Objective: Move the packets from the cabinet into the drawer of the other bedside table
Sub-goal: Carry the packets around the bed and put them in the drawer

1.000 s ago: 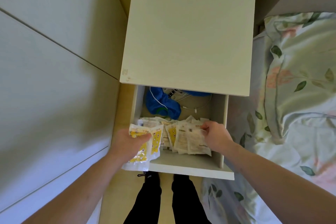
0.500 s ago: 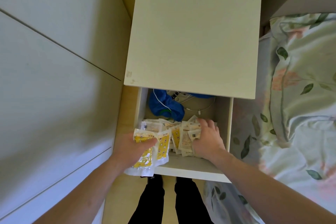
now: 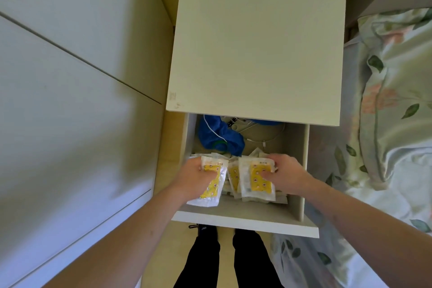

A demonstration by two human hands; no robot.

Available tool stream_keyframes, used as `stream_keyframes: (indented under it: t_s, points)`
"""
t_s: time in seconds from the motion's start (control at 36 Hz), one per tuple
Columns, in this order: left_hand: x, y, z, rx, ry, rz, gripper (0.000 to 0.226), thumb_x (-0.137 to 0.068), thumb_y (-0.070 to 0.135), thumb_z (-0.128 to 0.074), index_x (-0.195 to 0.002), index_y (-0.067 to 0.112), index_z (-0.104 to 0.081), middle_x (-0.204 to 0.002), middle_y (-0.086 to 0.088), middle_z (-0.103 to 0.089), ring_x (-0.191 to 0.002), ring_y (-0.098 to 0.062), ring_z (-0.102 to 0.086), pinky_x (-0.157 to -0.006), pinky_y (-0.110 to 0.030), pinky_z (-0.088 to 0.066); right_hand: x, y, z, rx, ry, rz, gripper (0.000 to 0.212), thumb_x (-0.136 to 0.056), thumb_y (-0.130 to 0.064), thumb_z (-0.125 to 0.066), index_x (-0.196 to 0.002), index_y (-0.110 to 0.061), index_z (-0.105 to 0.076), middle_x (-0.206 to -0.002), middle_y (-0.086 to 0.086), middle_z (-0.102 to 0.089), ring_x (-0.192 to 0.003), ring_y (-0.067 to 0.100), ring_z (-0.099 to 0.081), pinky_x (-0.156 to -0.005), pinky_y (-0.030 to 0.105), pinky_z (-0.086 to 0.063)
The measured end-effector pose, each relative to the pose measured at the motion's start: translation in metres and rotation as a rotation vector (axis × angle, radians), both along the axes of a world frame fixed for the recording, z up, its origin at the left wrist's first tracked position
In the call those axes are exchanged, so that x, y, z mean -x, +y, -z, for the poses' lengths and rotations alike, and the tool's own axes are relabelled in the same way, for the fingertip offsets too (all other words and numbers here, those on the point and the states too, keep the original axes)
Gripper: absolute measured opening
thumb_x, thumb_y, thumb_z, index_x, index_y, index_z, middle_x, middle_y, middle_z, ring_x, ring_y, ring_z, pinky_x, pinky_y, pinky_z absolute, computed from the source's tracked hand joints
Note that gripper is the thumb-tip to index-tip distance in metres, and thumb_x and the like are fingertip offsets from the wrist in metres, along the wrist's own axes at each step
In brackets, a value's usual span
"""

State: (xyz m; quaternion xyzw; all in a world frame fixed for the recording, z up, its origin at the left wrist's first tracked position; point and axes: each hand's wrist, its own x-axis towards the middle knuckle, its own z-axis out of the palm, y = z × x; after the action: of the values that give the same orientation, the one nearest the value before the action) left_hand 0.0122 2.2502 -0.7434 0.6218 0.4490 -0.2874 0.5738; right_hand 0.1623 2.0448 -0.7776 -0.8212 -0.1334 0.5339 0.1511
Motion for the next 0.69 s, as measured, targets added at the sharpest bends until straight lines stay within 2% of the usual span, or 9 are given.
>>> stream_keyframes:
  t_s: [0.08, 0.19, 0.22, 0.31, 0.36, 0.47, 0.53, 0.58, 0.69]
  points:
    - [-0.006, 0.003, 0.012, -0.2, 0.0, 0.231, 0.036, -0.086, 0.009, -0.064, -0.111, 0.034, -0.069, -0.1, 0.011, -0.066, -0.088, -0.009, -0.063, -0.074, -0.028, -0.057, -0.002, -0.007, 0.003, 0.085, -0.08, -0.1, 0.026, -0.094, -0.021, -0.068, -0.119, -0.026, -0.063, -0.11, -0.005, -0.07, -0.096, 0.014, -0.069, -0.08, 0.031, -0.062]
    - [-0.012, 0.002, 0.025, -0.388, 0.004, 0.461, 0.032, -0.083, 0.01, -0.072, -0.105, 0.033, -0.073, -0.11, 0.009, -0.067, -0.081, -0.011, -0.064, -0.05, -0.02, -0.05, 0.004, -0.011, 0.011, 0.174, -0.109, -0.221, 0.042, -0.095, -0.024, -0.063, -0.135, -0.03, -0.054, -0.117, -0.001, -0.068, -0.097, 0.019, -0.067, -0.078, 0.031, -0.062]
    - [-0.013, 0.001, 0.028, -0.407, 0.004, 0.496, 0.029, -0.083, 0.012, -0.074, -0.106, 0.03, -0.074, -0.11, 0.008, -0.068, -0.082, -0.012, -0.064, -0.052, -0.021, -0.051, 0.006, -0.012, 0.012, 0.193, -0.11, -0.26, 0.042, -0.094, -0.024, -0.062, -0.135, -0.03, -0.053, -0.115, -0.002, -0.067, -0.095, 0.018, -0.066, -0.078, 0.03, -0.061]
    - [-0.013, 0.0, 0.037, -0.482, 0.015, 0.64, 0.027, -0.083, 0.015, -0.077, -0.107, 0.027, -0.074, -0.11, 0.007, -0.071, -0.092, -0.012, -0.064, -0.074, -0.026, -0.055, 0.012, -0.012, 0.017, 0.236, -0.125, -0.356, 0.036, -0.094, -0.024, -0.06, -0.13, -0.027, -0.056, -0.111, -0.003, -0.065, -0.093, 0.016, -0.064, -0.083, 0.03, -0.059]
    - [-0.014, -0.001, 0.039, -0.538, 0.048, 0.75, 0.025, -0.084, 0.016, -0.078, -0.106, 0.026, -0.072, -0.108, 0.005, -0.071, -0.091, -0.013, -0.062, -0.076, -0.027, -0.052, 0.017, -0.011, 0.02, 0.256, -0.142, -0.386, 0.032, -0.096, -0.023, -0.059, -0.128, -0.026, -0.056, -0.114, -0.001, -0.066, -0.094, 0.016, -0.063, -0.086, 0.03, -0.058]
    - [-0.018, -0.007, 0.043, -0.692, 0.126, 1.123, 0.025, -0.085, 0.016, -0.076, -0.109, 0.016, -0.068, -0.107, -0.003, -0.07, -0.098, -0.021, -0.066, -0.08, -0.032, -0.053, 0.023, -0.011, 0.024, 0.267, -0.219, -0.386, 0.034, -0.095, -0.02, -0.065, -0.128, -0.025, -0.06, -0.115, -0.002, -0.066, -0.1, 0.015, -0.064, -0.091, 0.032, -0.058]
    - [-0.019, -0.009, 0.046, -0.78, 0.14, 1.265, 0.031, -0.085, 0.025, -0.076, -0.113, 0.015, -0.067, -0.111, -0.005, -0.068, -0.107, -0.023, -0.06, -0.092, -0.037, -0.051, 0.025, -0.012, 0.023, 0.268, -0.259, -0.384, 0.043, -0.094, -0.016, -0.067, -0.135, -0.023, -0.057, -0.125, 0.001, -0.061, -0.111, 0.019, -0.06, -0.097, 0.035, -0.056]
    - [-0.02, -0.011, 0.05, -0.842, 0.154, 1.37, 0.04, -0.083, 0.03, -0.076, -0.119, 0.015, -0.065, -0.118, -0.007, -0.065, -0.118, -0.027, -0.051, -0.106, -0.044, -0.041, 0.026, -0.012, 0.021, 0.262, -0.285, -0.386, 0.057, -0.091, -0.012, -0.068, -0.143, -0.02, -0.049, -0.137, 0.005, -0.052, -0.123, 0.023, -0.052, -0.102, 0.038, -0.053]
    - [-0.024, -0.011, 0.049, -0.897, 0.172, 1.364, 0.044, -0.084, 0.026, -0.074, -0.126, 0.015, -0.063, -0.128, -0.009, -0.057, -0.122, -0.027, -0.046, -0.107, -0.045, -0.039, 0.027, -0.012, 0.01, 0.245, -0.269, -0.363, 0.072, -0.088, -0.007, -0.067, -0.152, -0.016, -0.035, -0.146, 0.009, -0.039, -0.132, 0.028, -0.041, -0.108, 0.039, -0.048]
